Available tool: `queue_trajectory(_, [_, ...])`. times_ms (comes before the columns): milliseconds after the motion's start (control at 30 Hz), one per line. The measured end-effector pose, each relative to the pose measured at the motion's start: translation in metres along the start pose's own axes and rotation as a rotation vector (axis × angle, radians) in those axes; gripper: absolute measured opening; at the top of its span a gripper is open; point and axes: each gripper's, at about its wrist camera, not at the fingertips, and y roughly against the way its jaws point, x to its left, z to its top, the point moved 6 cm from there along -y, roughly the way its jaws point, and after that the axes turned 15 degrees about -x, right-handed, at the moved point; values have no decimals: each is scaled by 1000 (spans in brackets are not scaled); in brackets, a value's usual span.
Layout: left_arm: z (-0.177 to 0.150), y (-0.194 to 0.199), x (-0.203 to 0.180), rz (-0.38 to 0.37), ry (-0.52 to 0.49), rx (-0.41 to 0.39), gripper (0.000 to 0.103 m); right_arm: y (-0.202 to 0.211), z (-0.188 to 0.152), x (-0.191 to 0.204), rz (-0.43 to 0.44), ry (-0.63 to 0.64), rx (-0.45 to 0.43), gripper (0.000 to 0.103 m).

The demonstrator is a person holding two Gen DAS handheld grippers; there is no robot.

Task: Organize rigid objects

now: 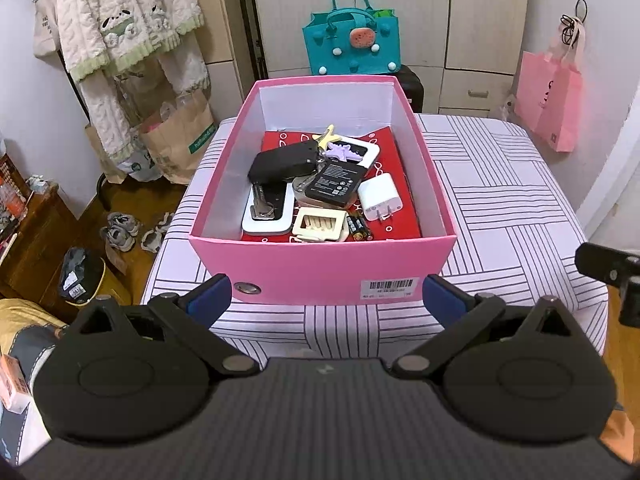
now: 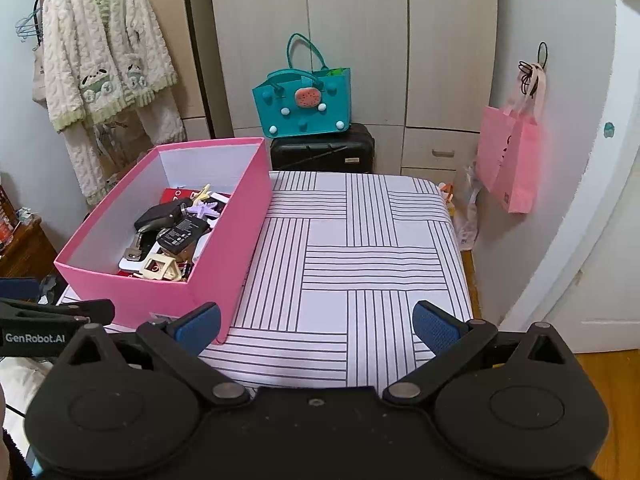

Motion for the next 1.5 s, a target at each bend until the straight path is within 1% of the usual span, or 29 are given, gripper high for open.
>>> queue_trajectory(167, [1,-4,4,0,26,10,103,-1,-1,-3,-5,-7,-3,103])
queue_trajectory(400, [2,-4,6,3,38,1,103,-2,-1,-2,-11,-10,-5,103])
queue_trajectory(600, [2,-4,4,-31,39,-5,103,-1,-1,-1,-20,8,-7,103])
queue_trajectory(767, [2,-5,3,-30,35,-4,103,-1,-2,-3,-27,7,-6,103])
queue_trajectory(900, [3,-2,4,-60,66,-10,103,-1,-2,-5,-32,1,-7,103])
queue_trajectory(1033, [5,0,5,-39,59,-28,103,-2,-3,-6,-37,-3,-6,103])
queue_trajectory(1267, [2,-3,4,-25,40,-18,103,-3,-5,-8,-35,-7,-2,103])
queue_trajectory(1433, [0,-3,0,-18,9,-25,103,-3,-5,-10,-49,-4,-5,103])
queue_trajectory(1500, [0,-4,-1,-17,11,-25,103,-4,-4,-11,-51,-11,-7,103])
